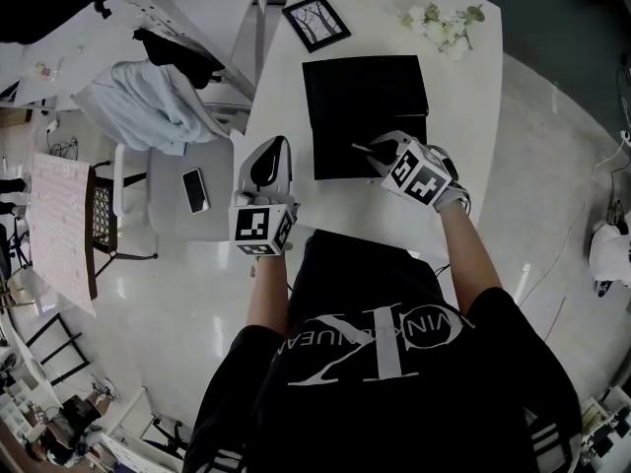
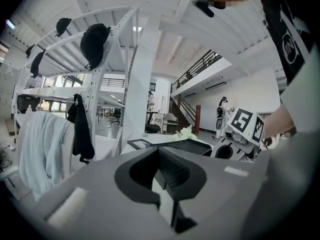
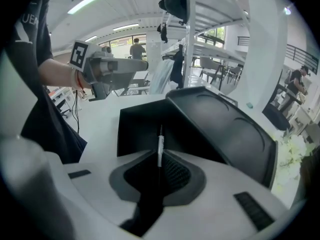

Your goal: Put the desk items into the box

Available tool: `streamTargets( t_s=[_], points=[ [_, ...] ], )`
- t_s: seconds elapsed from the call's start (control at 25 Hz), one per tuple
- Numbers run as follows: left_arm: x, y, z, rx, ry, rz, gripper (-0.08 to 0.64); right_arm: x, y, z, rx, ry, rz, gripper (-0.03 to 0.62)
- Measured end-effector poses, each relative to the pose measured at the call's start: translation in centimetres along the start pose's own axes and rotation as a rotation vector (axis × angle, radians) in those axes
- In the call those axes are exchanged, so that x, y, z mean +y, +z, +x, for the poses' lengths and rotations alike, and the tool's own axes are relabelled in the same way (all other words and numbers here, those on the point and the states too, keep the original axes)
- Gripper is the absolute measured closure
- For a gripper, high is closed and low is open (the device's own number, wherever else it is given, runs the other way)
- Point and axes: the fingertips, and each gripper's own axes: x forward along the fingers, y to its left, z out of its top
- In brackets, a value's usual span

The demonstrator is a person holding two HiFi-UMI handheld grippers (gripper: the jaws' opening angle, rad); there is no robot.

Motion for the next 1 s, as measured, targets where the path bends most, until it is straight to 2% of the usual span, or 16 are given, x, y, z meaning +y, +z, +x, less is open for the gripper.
streamTargets(
  t_s=[0.32, 0.84, 1.0],
  points=[
    [1.1, -0.4, -1.2, 0.003, 0.038, -0.017, 0.549, 0.1, -0.2, 0.9, 0.019, 0.019, -0.012, 0.568],
    [1.4, -0.8, -2.1, 0.004, 0.048, -0.030, 0.549, 0.1, -0.1, 1.2, 0.020, -0.001, -0.020, 0.568],
    [1.3, -0.8, -1.9, 0.002, 0.040, -0.028, 0.549, -0.3, 0.3, 0.7, 0.005, -0.031, -0.019, 0.568]
  ],
)
